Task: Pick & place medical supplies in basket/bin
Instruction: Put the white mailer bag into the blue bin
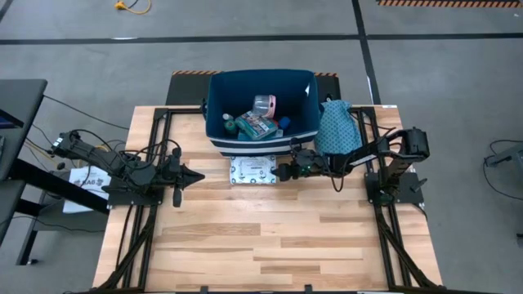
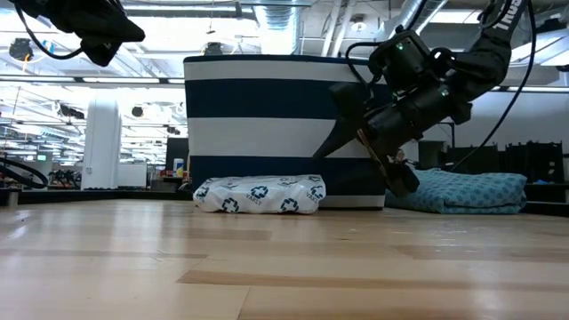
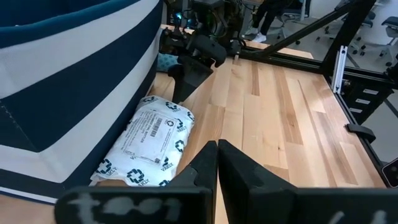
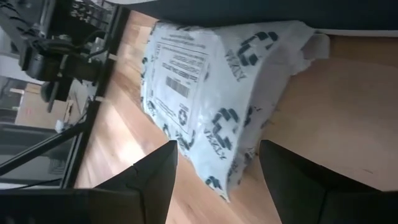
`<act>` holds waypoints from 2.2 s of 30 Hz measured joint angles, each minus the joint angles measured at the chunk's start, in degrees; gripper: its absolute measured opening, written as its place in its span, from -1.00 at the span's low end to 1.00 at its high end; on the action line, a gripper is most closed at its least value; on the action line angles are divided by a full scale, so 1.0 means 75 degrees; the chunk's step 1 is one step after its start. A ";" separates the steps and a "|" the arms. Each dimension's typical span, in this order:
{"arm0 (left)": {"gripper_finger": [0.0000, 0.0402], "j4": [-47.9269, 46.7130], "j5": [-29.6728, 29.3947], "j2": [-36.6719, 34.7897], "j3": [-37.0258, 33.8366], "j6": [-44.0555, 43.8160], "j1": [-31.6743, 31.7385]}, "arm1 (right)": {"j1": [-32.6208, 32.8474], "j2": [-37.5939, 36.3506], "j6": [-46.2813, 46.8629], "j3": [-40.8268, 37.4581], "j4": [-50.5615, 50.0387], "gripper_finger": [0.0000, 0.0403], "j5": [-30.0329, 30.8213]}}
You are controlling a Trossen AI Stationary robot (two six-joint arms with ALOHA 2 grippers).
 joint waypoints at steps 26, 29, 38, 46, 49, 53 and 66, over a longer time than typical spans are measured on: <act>-1.00 0.0029 -0.0038 -0.0002 -0.0003 0.0100 0.0000 | -0.0231 0.1268 -0.0345 0.1539 -0.0180 -0.10 -0.1060; -1.00 0.0027 -0.0041 -0.0002 -0.0003 0.0102 0.0000 | -0.0233 0.1268 -0.0345 0.1538 -0.0196 -0.26 -0.1020; -1.00 -0.0017 -0.0045 -0.0002 -0.0003 0.0105 0.0000 | -0.0213 0.1268 -0.0409 0.1535 -0.0239 -0.96 -0.0933; -1.00 -0.0015 -0.0047 -0.0002 -0.0003 0.0108 0.0002 | 0.0193 0.1268 -0.0268 0.1532 -0.0234 -1.00 -0.0631; -1.00 -0.0066 -0.0050 -0.0003 -0.0003 0.0097 0.0001 | 0.0510 0.1268 -0.0139 0.1532 -0.0233 -1.00 -0.0405; -1.00 -0.0250 -0.0037 -0.0004 -0.0003 -0.0014 0.0000 | 0.1034 0.1268 0.0042 0.1529 -0.0167 -1.00 -0.0036; -1.00 -0.0376 0.0089 -0.0002 -0.0003 -0.0166 0.0002 | 0.2045 0.1271 -0.0826 0.2745 -0.0436 -1.00 0.1239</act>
